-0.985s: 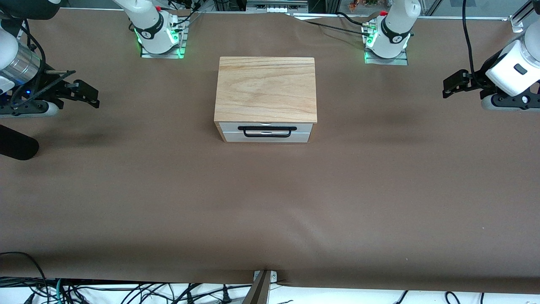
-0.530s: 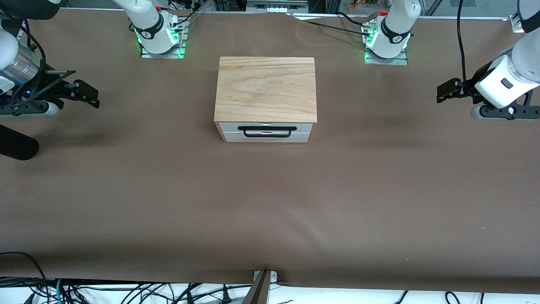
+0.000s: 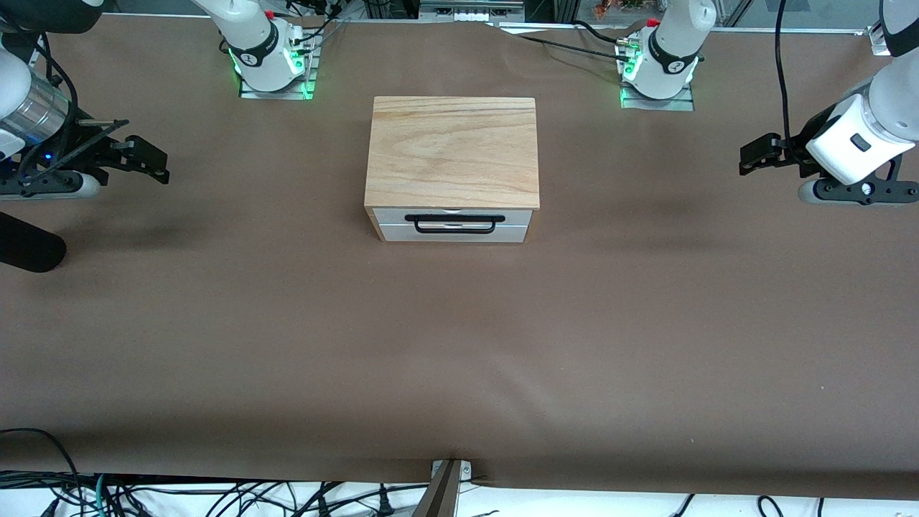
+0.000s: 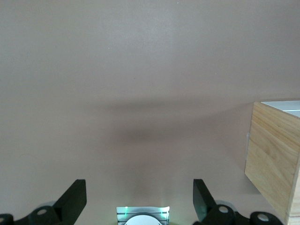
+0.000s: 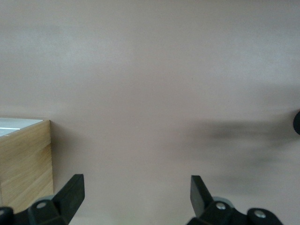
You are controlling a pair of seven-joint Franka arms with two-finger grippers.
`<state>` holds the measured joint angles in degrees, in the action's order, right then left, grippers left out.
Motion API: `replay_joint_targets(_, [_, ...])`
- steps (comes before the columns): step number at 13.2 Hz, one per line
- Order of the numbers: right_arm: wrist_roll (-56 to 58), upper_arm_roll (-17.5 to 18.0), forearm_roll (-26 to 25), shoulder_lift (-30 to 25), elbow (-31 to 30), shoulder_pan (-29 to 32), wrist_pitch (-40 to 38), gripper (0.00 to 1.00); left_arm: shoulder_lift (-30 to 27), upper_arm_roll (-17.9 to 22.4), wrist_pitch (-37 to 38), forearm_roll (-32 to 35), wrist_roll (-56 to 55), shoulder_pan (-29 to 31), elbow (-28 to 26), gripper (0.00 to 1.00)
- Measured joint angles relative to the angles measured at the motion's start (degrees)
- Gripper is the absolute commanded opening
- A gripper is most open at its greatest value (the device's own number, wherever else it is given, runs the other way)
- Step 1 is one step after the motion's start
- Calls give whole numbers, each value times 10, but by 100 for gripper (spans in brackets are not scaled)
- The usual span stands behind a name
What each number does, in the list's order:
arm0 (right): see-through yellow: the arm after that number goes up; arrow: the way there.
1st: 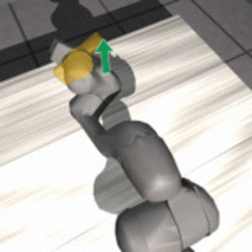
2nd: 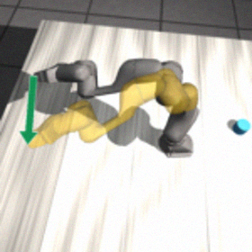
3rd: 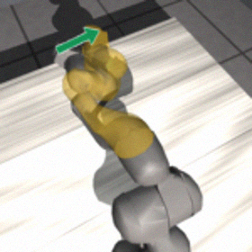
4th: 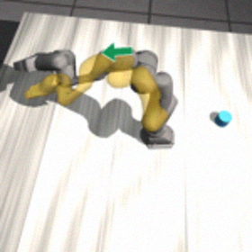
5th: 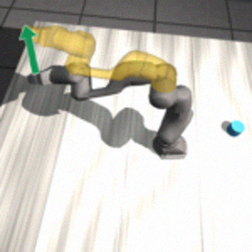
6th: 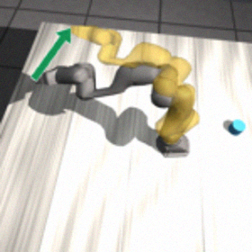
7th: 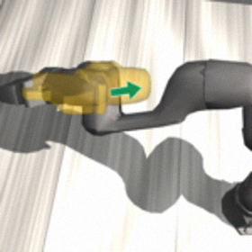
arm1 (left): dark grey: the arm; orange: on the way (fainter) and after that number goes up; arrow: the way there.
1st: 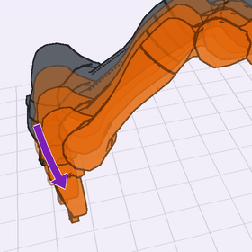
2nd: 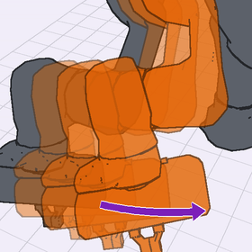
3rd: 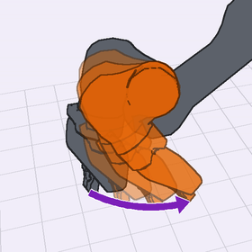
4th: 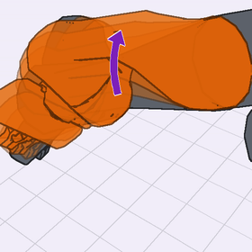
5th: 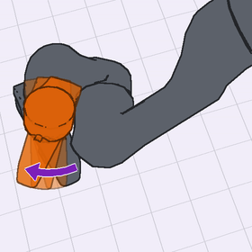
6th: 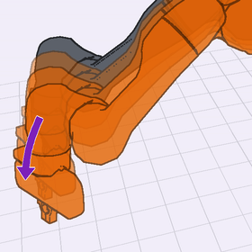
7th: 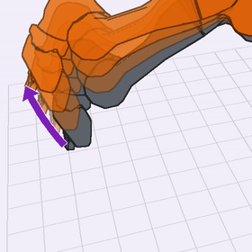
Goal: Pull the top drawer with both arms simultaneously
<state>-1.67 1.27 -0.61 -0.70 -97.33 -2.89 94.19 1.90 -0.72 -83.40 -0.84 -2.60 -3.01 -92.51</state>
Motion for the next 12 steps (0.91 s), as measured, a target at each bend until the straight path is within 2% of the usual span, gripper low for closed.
replay_joint_targets(9, [0,0,0,0,0,0,0,100,-1,1,-16,-1,0,0,1,100])
replay_joint_targets(12, [0,0,0,0,0,0,0,100,6,1,-51,-32,0,0,-6,100])
